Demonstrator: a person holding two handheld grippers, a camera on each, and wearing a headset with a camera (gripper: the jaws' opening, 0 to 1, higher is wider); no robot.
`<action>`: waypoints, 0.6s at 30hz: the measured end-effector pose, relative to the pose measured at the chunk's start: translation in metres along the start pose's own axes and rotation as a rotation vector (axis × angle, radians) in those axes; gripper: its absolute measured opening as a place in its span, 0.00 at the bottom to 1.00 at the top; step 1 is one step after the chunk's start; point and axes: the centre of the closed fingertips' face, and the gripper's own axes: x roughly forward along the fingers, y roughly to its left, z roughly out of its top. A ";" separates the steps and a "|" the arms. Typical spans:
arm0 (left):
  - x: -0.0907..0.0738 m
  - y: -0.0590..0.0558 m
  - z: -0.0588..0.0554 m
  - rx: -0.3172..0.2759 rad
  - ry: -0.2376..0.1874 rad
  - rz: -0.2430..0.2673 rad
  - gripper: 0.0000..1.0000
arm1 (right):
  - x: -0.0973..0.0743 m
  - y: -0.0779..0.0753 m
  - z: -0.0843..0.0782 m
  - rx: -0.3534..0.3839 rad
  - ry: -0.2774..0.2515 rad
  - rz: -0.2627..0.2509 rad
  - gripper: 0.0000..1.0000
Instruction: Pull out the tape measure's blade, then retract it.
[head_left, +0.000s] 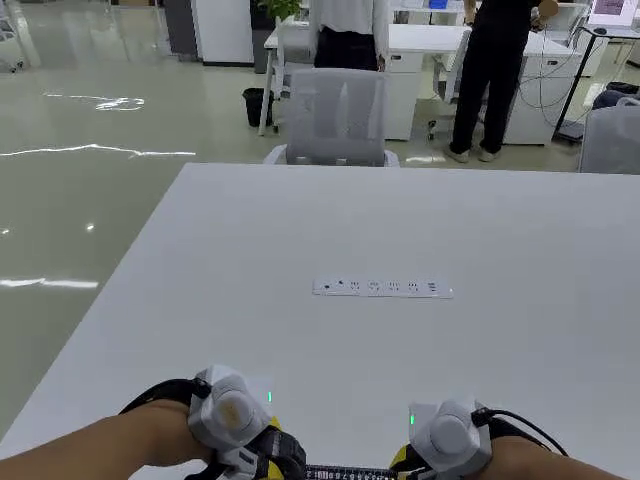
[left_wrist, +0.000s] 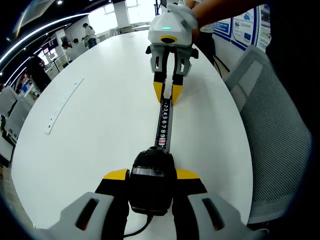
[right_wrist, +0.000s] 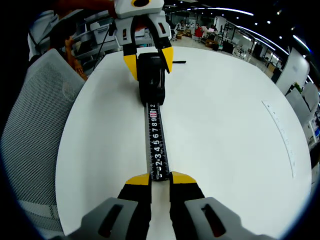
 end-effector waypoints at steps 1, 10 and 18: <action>0.000 0.000 0.000 -0.001 -0.001 0.000 0.28 | 0.000 0.000 0.000 0.002 0.000 -0.001 0.11; 0.001 0.000 0.000 0.002 -0.001 -0.002 0.28 | -0.003 0.000 -0.006 0.005 0.023 0.006 0.11; 0.000 0.001 0.000 -0.004 -0.018 -0.006 0.28 | -0.006 -0.001 -0.013 0.029 0.003 -0.003 0.11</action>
